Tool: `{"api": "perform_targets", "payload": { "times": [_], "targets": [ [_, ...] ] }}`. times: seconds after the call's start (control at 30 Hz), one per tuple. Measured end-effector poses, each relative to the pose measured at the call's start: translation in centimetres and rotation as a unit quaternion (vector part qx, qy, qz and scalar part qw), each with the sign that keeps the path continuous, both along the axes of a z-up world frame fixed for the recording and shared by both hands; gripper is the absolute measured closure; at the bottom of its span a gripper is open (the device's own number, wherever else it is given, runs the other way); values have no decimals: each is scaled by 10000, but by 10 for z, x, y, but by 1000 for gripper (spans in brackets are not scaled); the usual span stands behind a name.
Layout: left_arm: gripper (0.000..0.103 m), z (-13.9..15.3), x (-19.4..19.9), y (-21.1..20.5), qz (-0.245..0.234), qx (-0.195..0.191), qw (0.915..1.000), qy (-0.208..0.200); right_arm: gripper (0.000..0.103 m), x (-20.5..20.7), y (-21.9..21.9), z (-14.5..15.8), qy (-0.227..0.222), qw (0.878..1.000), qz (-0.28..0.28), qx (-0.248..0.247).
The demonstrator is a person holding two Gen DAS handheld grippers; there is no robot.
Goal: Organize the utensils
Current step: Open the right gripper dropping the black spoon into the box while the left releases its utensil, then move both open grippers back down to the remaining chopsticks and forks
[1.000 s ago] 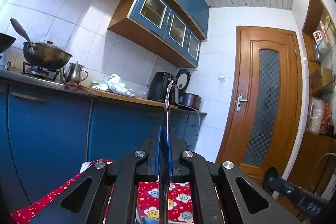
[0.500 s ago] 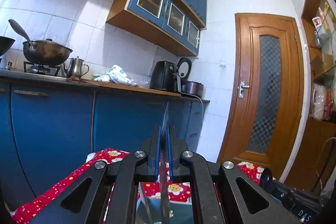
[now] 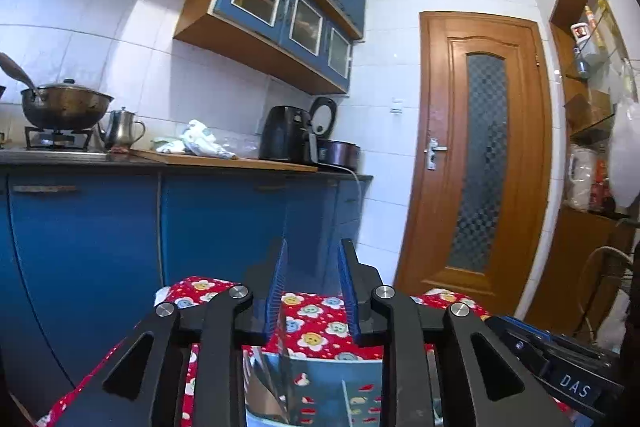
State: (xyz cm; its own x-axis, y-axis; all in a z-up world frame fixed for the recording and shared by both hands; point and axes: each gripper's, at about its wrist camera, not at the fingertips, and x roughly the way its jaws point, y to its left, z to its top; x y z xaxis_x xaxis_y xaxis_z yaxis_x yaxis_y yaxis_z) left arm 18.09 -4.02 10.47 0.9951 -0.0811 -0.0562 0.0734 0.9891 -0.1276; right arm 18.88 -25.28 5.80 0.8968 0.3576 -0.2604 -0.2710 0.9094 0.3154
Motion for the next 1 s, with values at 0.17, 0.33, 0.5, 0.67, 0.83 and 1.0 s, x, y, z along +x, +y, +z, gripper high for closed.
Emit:
{"api": "perform_targets", "payload": {
  "times": [0.17,0.33,0.5,0.67,0.83,1.0],
  "targets": [
    [74,6,-20,-5,-283,70,9995,103,71,-16,1,11,-94,9999,-14,-33],
    [74,12,-44,-5,-461,171,9987,153,68,-32,0,16,-28,10000,-59,-29],
    [74,15,-66,2,-582,63,9978,311,66,-53,2,20,42,9997,-163,-154],
    [74,11,-86,5,-614,122,9967,526,66,-76,0,23,124,9995,-221,-180],
    [74,6,-100,8,-640,133,9943,848,64,-97,-1,25,251,9991,-270,-220],
    [74,-1,-111,11,-665,177,9906,1185,63,-119,-3,20,440,9984,-288,-210]
  ]
}}
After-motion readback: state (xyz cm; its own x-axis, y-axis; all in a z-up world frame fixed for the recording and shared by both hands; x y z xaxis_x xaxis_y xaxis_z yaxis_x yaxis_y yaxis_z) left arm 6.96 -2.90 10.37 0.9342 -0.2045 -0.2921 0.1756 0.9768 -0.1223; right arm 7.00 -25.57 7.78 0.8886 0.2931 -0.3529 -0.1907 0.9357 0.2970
